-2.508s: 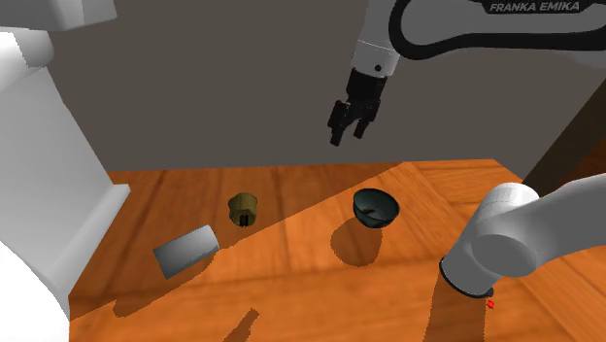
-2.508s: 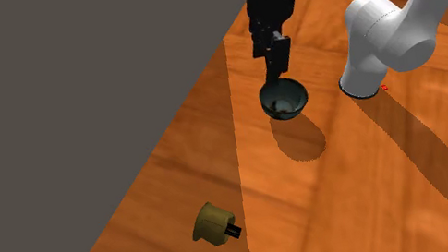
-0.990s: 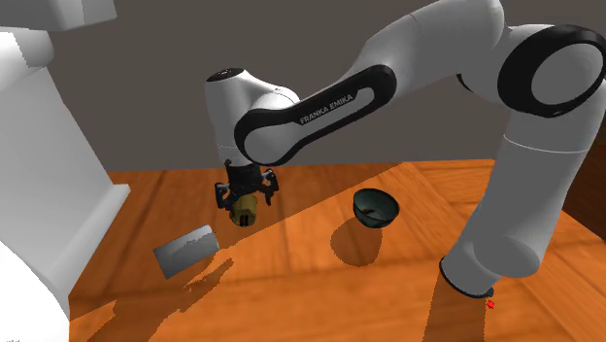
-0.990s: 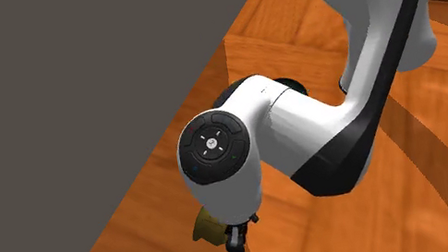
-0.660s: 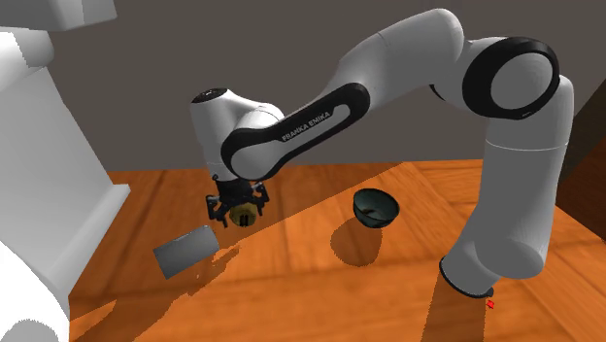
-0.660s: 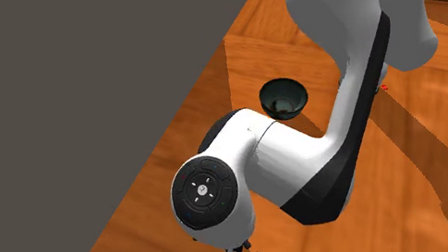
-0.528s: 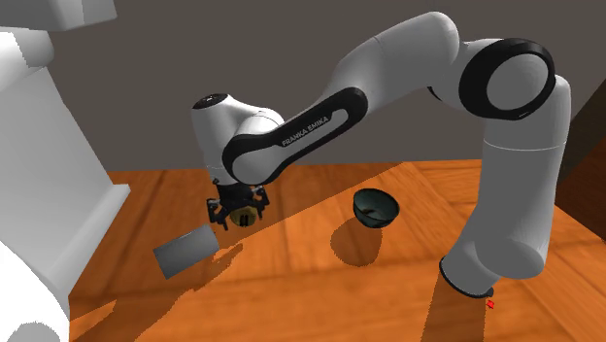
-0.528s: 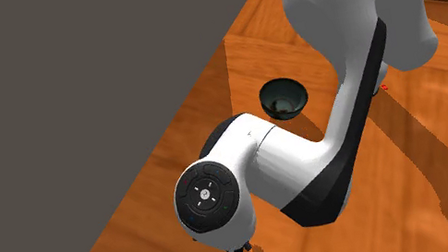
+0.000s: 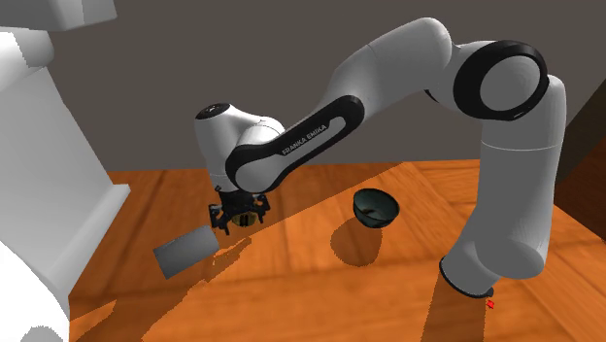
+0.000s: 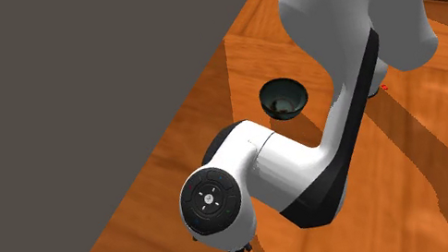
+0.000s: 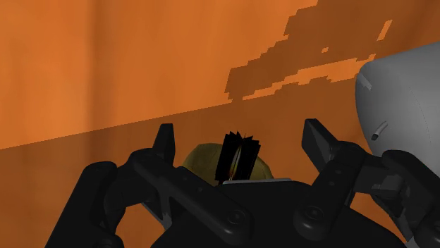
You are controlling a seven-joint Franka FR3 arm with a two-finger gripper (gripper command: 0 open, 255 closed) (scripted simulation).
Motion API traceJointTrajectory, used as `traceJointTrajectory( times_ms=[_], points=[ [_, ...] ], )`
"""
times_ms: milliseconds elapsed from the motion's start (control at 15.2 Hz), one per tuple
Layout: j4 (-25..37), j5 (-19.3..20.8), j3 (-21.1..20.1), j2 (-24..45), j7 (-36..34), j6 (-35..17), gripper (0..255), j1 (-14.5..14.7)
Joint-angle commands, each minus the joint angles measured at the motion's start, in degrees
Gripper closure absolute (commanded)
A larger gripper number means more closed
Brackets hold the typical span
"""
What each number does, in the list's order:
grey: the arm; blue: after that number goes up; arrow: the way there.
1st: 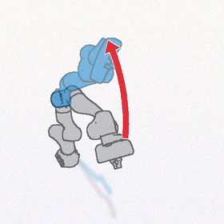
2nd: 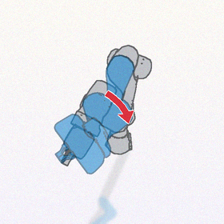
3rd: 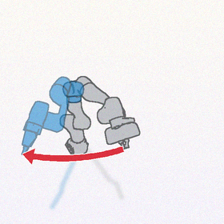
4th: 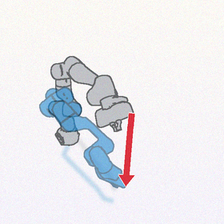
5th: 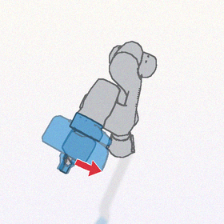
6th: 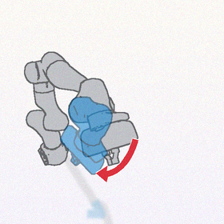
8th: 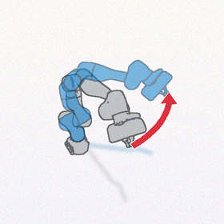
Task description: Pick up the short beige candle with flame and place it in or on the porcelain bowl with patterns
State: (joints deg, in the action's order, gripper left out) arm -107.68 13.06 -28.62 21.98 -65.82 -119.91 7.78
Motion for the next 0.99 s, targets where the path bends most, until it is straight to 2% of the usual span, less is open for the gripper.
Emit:
traceJointTrajectory(
  times_ms=[0, 132, 198, 924],
  points=[
    [0.0, 0.0, 0.0, 0.0, 0.0, 0.0, 0, 0.0],
    [0.0, 0.0, 0.0, 0.0, 0.0, 0.0, 0, 0.0],
    [0.0, 0.0, 0.0, 0.0, 0.0, 0.0, 255, 0.0],
    [0.5, -0.5, -0.2, -0.8, 0.3, 1.2, 255, -0.2]
  ],
)
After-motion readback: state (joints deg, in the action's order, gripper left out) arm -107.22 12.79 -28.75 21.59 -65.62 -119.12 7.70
